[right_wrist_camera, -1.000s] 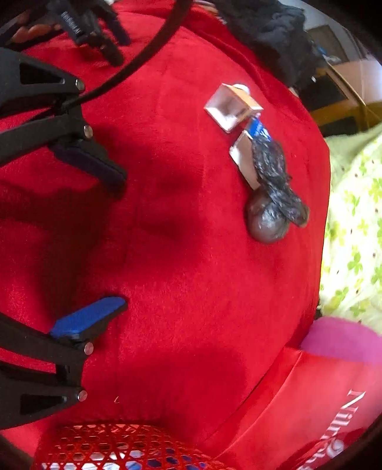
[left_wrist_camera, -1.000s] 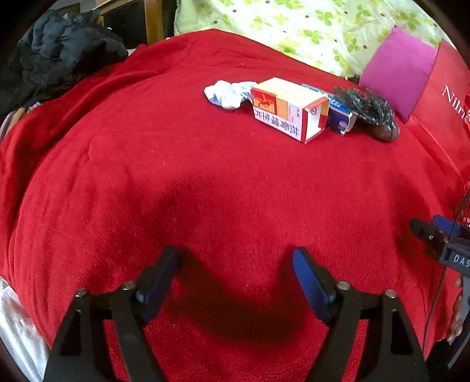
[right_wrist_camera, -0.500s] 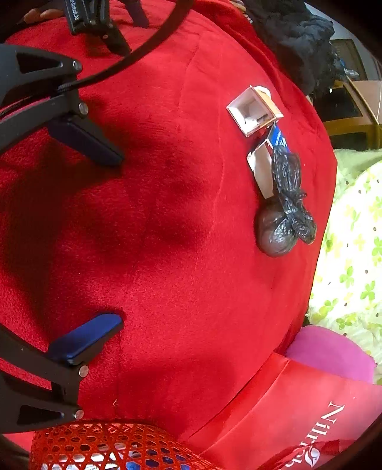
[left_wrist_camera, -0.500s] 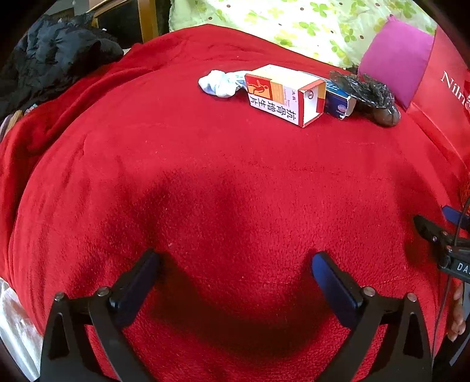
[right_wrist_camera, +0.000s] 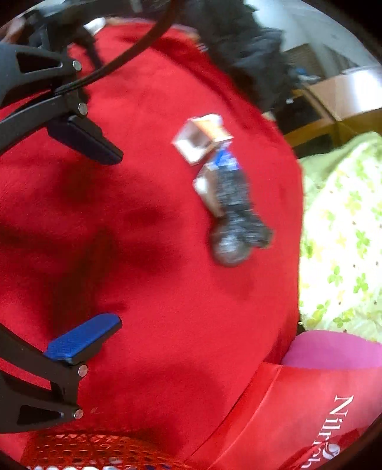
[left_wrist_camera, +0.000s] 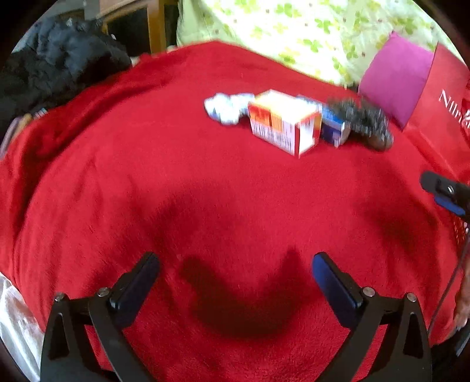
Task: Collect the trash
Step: 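Grasp the black plastic bag with the right tool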
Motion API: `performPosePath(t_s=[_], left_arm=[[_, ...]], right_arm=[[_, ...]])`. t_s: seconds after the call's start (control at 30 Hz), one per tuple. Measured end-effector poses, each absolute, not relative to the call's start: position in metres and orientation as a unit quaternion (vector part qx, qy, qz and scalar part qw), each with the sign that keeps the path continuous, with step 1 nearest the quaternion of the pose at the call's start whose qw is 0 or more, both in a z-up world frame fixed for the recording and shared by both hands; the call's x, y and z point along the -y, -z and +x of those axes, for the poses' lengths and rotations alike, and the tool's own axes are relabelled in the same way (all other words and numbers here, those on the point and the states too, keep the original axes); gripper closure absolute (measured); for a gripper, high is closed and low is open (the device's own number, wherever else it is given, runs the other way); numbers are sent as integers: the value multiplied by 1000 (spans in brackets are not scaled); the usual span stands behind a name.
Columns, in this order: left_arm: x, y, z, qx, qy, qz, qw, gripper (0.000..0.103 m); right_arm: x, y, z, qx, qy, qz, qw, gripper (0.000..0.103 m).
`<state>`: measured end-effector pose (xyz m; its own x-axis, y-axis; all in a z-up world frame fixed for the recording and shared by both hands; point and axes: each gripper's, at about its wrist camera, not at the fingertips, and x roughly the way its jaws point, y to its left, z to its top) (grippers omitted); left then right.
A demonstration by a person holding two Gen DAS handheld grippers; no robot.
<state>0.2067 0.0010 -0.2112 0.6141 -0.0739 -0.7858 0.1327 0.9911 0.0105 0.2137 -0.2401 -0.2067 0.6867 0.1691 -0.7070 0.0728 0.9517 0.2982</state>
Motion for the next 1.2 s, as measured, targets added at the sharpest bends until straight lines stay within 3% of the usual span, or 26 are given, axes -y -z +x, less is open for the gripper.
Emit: performPosePath(t_s=[0.3,0.37,0.63,0.8,0.87,1.03,1.1,1.17,1.2], left_arm=[[6,150,251,-382,65,30,921,0],[11,139,275,-373,60,23,925,0],[16,159,340,-396,83,-103,908,0],[32,183,355,-431,93,-105,892,5],[36,194,358,-454,100,-106,879,15],[25,200,358,-467,129,-155,861,27],[22,197,354,-465,138,-160,860,37],[21,193,349,-464,150,-161,858,54],[20,191,346,-461,153,-154,860,57]], right_arm=[[262,195,277,-360,-35,205,909,2],[269,196,291,-354,-42,233,905,9],[290,219,336,-349,-54,341,871,21],[286,236,349,-378,-58,357,852,30],[284,235,350,-383,-55,341,857,34],[282,237,341,-396,-49,343,850,51],[277,236,335,-405,-48,335,849,56],[273,234,330,-408,-52,325,852,59],[271,232,327,-409,-57,320,853,59]])
